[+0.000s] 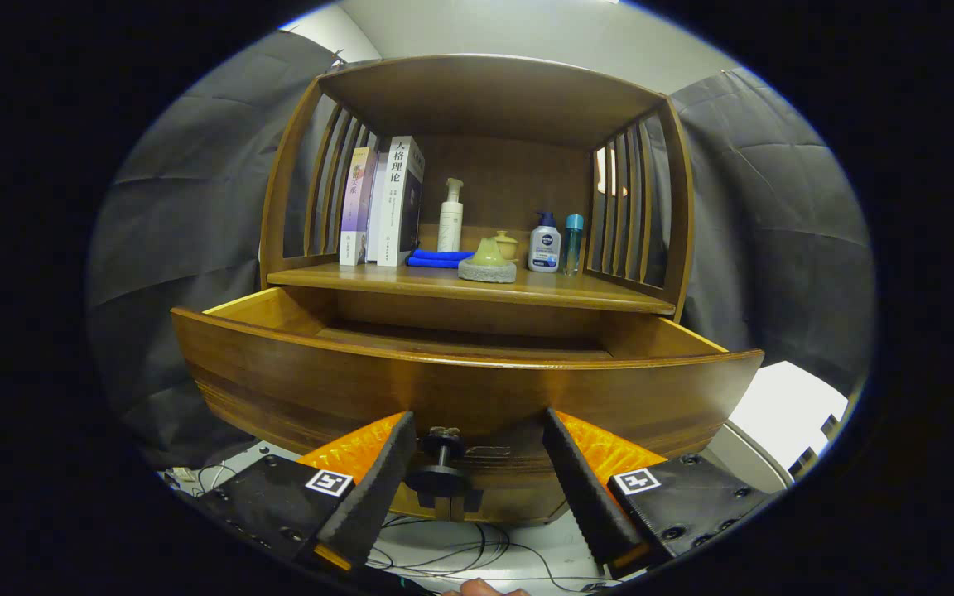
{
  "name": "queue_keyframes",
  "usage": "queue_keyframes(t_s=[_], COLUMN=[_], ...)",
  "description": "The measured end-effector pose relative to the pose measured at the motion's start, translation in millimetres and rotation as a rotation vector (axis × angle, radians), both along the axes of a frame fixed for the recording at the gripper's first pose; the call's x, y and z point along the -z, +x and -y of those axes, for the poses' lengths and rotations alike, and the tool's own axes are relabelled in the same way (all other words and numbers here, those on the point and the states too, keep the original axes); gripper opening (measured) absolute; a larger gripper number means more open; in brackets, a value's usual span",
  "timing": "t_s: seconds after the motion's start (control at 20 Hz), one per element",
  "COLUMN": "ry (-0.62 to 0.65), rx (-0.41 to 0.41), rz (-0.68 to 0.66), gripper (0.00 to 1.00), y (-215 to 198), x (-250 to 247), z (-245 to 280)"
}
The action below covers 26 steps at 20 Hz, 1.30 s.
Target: Pull open the drawer, take out the items inside it, and place them on the countertop above the cabinet.
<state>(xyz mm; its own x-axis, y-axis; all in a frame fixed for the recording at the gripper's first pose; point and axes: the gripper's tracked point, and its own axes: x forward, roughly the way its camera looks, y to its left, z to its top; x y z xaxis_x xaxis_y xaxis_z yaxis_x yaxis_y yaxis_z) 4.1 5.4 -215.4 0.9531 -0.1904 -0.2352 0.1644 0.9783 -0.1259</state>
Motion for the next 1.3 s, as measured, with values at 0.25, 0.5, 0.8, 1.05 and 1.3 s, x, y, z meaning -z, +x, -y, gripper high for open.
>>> queue_keyframes(t_s=[0.25,0.5,0.8,1.05,1.3], ry=[0.011,0.018,0.012,0.001,-0.007], rx=[0.022,0.039,0.041,0.041,0.039], rz=[-0.026,-0.038,-0.038,-0.044,-0.06], gripper=[0.98,0.98,0.98,0.98,0.98], y=[23,46,68,88,109], x=[1,3,3,4,6], z=[-3,-2,2,5,5])
